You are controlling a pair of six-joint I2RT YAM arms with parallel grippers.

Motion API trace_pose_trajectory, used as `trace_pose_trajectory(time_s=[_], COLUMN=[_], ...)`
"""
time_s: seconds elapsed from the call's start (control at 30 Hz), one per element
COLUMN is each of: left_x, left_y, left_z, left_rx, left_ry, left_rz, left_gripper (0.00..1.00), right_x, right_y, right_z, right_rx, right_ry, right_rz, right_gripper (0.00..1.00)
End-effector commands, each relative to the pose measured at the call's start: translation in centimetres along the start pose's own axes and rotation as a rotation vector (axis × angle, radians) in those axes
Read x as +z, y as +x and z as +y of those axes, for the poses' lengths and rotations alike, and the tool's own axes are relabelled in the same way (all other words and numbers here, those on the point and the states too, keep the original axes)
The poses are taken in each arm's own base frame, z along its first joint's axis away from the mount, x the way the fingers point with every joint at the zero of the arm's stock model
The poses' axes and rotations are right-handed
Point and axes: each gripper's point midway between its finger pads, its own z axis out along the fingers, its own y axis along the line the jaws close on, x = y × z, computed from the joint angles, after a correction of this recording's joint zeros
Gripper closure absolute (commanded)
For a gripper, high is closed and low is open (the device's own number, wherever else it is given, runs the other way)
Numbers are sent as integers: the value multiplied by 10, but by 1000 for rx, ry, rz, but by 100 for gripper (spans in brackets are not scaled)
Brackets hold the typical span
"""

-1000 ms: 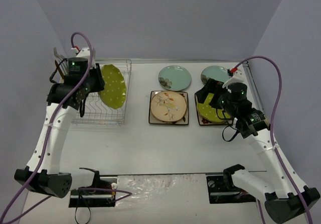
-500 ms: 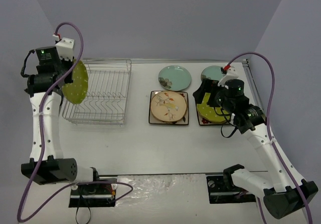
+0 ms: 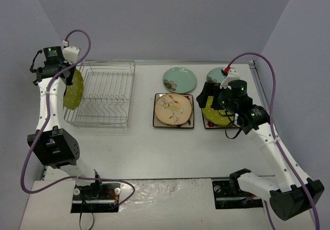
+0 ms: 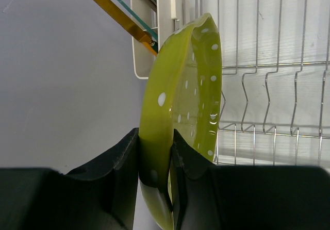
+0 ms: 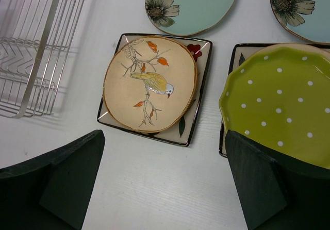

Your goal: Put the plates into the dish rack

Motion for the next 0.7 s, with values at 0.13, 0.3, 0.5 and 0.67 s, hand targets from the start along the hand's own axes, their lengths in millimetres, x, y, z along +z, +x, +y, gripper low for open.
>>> trace_pose_trajectory(time_s=[0.13,0.3,0.5,0.67], left_x=[-41,-29,-12,5], left_y=[-67,-57,-44,-31], left_z=[59,50,38,24], left_rx=[17,17,6,-26], left_ry=[-226,-199,-163,-123], left_rz=[-232,-215,-185,-166], left_gripper=[100,100,100,100], right_x=[5,8,8,8], right_y=[-21,-18,-15,-13], right_z=[6,3,-1,-5], right_rx=[-8,-8,-10,-16], right_ry=[-29,-19,-6,12], right_rz=[-46,-39,-37,-38], right_gripper=[0,0,0,0])
